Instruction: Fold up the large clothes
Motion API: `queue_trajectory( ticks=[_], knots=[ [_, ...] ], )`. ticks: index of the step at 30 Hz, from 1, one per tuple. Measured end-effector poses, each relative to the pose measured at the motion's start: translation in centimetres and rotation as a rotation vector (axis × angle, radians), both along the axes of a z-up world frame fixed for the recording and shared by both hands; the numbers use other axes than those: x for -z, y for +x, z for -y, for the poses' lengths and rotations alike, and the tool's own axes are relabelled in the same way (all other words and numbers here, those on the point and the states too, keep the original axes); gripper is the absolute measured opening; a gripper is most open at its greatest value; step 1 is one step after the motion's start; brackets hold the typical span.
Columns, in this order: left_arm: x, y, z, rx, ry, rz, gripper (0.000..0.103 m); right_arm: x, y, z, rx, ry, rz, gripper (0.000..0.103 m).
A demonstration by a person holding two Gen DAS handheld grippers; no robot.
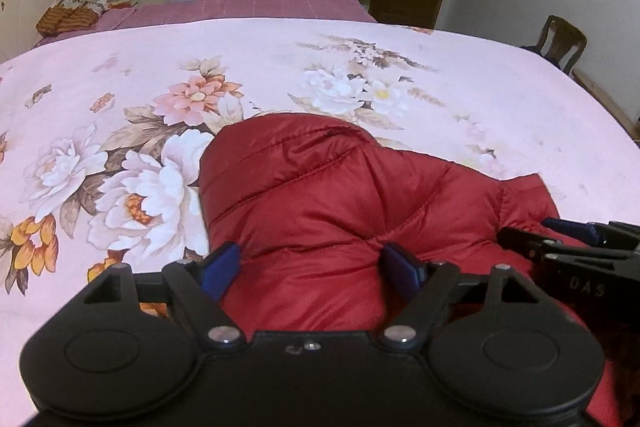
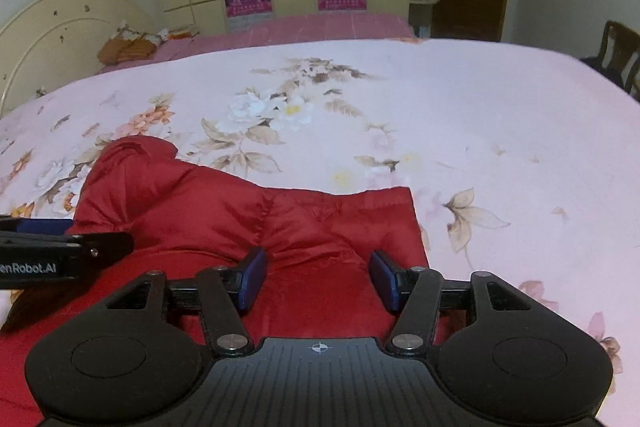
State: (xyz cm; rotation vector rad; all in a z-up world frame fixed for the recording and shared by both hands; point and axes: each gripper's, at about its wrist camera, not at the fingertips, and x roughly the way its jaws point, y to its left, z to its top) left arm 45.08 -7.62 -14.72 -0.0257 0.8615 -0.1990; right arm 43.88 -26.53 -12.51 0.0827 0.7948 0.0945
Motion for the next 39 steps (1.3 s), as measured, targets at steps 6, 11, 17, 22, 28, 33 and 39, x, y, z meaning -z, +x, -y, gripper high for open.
queue_trajectory(
  ticks=[6,11,17,22,28,33,39],
  knots=[
    [0.5,0.6,0.6,0.000,0.038,-0.011,0.080,1.6,1.0,0.8,0.001,0.049,-0.035,0.057],
    [-0.5,0.1,0.4,-0.017,0.033,-0.013,0.079,0.3,0.6,1.8,-0.003,0.111,-0.053,0.057],
    [-2.2,-2.0,0.5,0.003,0.015,0.020,0.076,-2.9,-2.0,2.4,0.001,0.149,0.017,0.057],
    [-3.6,-4.5,0.5,0.041,-0.012,0.034,0.076,-4.7,-4.9,2.3,-0.021,0.142,0.045,0.057],
    [-4.1,-8.3,-0.6,0.049,-0.049,0.031,0.076,-5.4,-8.1,1.8,-0.042,0.132,0.041,0.057],
    [-3.6,-10.4,-1.4,0.068,-0.071,-0.005,0.076,-4.9,-10.2,1.4,-0.050,0.110,0.030,0.057],
    [-1.7,-10.9,-1.1,0.100,-0.036,-0.018,0.077,-2.3,-10.3,0.6,-0.052,0.052,-0.019,0.057]
  ],
)
